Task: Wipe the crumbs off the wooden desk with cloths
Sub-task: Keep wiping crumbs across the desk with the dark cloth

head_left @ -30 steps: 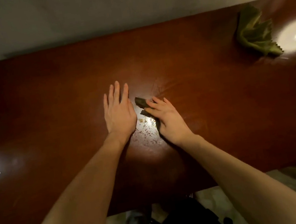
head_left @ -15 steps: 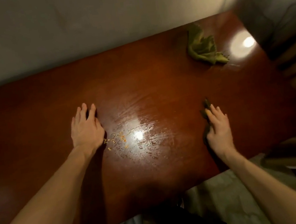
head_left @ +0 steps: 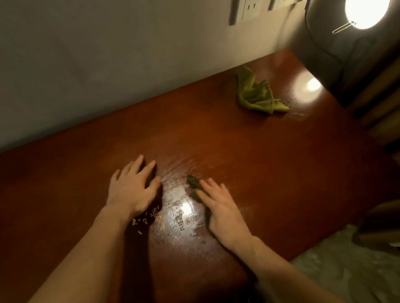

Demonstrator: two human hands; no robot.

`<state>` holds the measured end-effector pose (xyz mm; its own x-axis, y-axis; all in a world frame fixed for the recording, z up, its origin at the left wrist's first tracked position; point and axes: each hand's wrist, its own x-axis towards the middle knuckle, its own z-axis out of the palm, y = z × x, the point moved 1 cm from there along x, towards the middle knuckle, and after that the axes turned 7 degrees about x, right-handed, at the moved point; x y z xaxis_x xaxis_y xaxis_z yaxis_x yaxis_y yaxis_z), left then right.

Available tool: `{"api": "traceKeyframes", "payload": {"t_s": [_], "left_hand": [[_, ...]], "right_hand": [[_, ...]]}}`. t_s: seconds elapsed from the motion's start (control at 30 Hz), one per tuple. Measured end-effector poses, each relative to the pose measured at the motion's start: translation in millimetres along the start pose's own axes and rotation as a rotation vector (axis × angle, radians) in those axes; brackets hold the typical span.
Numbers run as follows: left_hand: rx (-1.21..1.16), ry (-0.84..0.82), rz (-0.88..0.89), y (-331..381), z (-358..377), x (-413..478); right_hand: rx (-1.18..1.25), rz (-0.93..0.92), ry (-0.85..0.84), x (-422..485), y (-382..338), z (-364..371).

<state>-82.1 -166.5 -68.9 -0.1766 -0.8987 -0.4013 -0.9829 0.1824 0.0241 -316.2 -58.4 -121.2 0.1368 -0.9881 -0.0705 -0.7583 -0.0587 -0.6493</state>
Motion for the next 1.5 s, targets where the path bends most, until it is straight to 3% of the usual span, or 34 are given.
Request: {"api": "traceKeyframes", "payload": {"t_s": [0.13, 0.23, 0.4, 0.57, 0.7, 0.83, 0.93, 1.13, 1.27, 1.37, 1.5], "left_hand": [[0.000, -0.178, 0.012, 44.7, 1.9, 9.8], [-0.037, -0.221, -0.025, 51.3, 0.3, 10.8], [0.006, -0.274, -0.006, 50.9, -17.5, 13.5], [0.105, -0.296, 0.007, 56.4, -26.4, 24.8], [0.124, -0.318, -0.006, 59.2, -26.6, 29.4], [0.113, -0.308, -0.008, 58.8, -23.9, 26.2], [0.120, -0.295, -0.004, 59.2, -22.4, 25.1], [0.126, -0.260, -0.002, 63.9, -20.2, 19.1], [0.155, -0.252, 0.011, 63.2, -24.1, 20.1], [0.194, -0.255, 0.015, 65.4, -26.4, 23.4], [0.232, -0.318, -0.018, 70.8, -26.4, 24.3]], "right_hand": [[-0.024, 0.118, 0.099, -8.7, 62.4, -53.9], [-0.012, 0.245, 0.188, -18.3, 91.1, -72.4], [-0.085, 0.350, 0.362, -15.6, 55.4, -36.7], [-0.101, 0.054, 0.176, 3.1, -29.8, 33.5], [-0.068, -0.062, -0.041, 14.4, -42.3, 35.9], [-0.133, -0.107, 0.004, 16.5, 6.0, 0.0], [-0.160, 0.017, 0.148, 14.2, 70.7, -50.7], [-0.209, 0.306, 0.220, -44.5, 157.0, -132.8], [-0.224, 0.395, 0.303, -50.5, 124.4, -90.1], [-0.197, 0.236, 0.295, -26.5, 53.4, -32.6], [-0.123, 0.013, 0.099, -7.5, -32.9, 35.3]]}}
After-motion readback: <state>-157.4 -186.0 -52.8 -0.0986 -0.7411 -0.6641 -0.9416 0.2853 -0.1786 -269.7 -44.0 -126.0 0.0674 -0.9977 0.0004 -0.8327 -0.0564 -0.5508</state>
